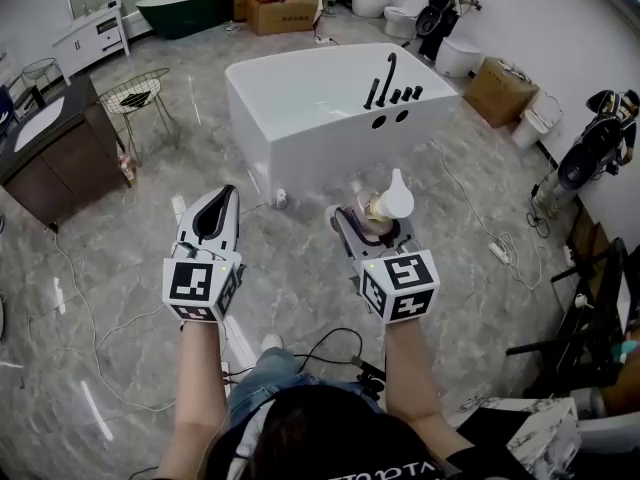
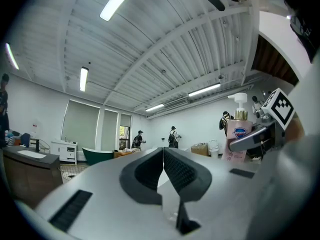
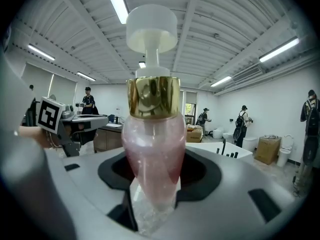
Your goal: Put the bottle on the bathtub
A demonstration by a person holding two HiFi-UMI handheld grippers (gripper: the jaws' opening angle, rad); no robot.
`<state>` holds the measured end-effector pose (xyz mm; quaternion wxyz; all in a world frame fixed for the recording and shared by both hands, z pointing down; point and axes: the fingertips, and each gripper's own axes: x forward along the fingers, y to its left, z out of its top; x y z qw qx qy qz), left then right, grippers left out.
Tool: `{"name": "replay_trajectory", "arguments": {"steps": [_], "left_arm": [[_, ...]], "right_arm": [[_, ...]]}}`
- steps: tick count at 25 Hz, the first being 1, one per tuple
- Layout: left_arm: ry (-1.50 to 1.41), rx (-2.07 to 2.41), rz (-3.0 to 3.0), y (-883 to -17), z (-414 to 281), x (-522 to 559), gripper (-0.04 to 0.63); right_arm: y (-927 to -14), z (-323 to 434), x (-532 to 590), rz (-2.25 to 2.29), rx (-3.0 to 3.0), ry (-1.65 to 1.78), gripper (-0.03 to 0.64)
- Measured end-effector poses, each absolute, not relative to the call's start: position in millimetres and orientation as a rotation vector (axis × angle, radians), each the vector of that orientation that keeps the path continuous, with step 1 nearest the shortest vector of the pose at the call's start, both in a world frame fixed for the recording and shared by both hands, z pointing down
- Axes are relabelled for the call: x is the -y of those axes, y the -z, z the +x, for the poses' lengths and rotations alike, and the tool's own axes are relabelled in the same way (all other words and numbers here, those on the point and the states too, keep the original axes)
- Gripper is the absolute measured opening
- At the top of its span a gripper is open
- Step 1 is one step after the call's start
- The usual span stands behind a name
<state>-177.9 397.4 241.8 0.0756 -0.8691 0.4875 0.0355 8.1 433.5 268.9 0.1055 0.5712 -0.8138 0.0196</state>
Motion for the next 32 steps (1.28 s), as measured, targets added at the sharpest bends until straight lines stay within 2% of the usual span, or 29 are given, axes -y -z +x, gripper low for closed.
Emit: {"name": "replay_trajectory", "arguments": {"steps": [13,32], "left_arm": [[-0.142,-1.396,-2.647,-235.8,-198.8,-256.9,0.012],[-0.113,-1.443,-2.643,-247.1,-156.4,-128.1,0.012]], "right_arm": [[-265.1,-11.8,-306.5,1.738,2.338,-0.035,0.229],[-278.9,31.2,-165.5,1.727,2.344,-0.056,0.229]]}}
